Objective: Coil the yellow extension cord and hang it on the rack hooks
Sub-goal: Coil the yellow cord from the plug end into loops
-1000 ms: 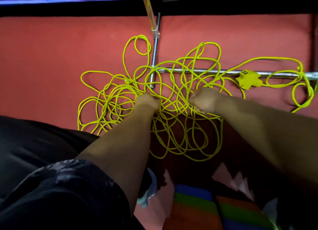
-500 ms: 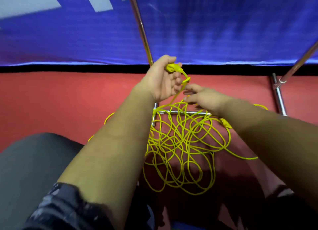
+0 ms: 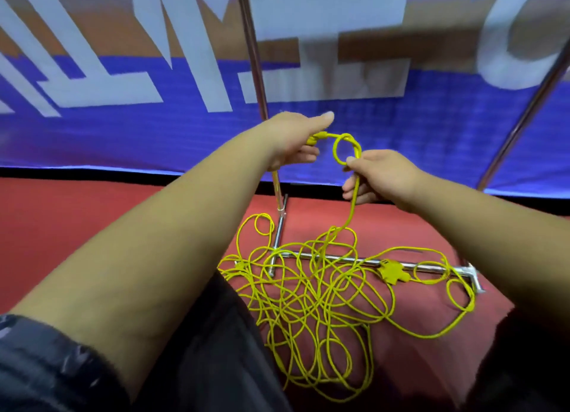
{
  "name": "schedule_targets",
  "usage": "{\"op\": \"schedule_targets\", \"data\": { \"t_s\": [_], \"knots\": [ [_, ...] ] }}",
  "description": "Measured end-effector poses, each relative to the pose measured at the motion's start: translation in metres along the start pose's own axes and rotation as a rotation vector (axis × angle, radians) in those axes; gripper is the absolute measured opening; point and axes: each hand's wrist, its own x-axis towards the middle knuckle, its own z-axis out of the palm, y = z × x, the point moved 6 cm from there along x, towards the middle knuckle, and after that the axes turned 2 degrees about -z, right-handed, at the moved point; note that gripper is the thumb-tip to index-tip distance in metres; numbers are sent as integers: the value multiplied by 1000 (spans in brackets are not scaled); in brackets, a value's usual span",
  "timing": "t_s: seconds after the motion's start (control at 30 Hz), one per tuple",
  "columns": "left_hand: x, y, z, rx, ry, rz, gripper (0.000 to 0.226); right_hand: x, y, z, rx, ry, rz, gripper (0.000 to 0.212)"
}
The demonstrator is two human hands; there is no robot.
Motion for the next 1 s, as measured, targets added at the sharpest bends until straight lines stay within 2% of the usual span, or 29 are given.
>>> {"op": "schedule_targets", "data": {
  "t_s": [0.03,0.1,0.17,0.33,0.5,0.73,0.9,1.0],
  "knots": [
    [-5,2,1,69,2,74,57,-5,-9,-1,-32,-3,-6,28],
    [-14,-1,-2,222,129,181,63,-15,-26,-1,-69,-21,-25,25],
    [-19,-8,-4,249,239,244,58,-22,-39,1,-101,-40,-46,28],
    [-31,-15,23,356,167,352,59,-39,-28,-1,-115,-52,-31,42],
    [-33,1,51,457,155,498,38,-51,-9,-15,-154,1,5,42],
    [-23,2,60,530,122,534,25,-38,-5,-28,-254,92,3,42],
    [-15,-4,70,474,151,437,23,-30,-15,-35,-721,265,-80,60],
    [-11,-8,74,388,143,379,21,-23,-18,-36,-869,291,-85,63]
  ]
}}
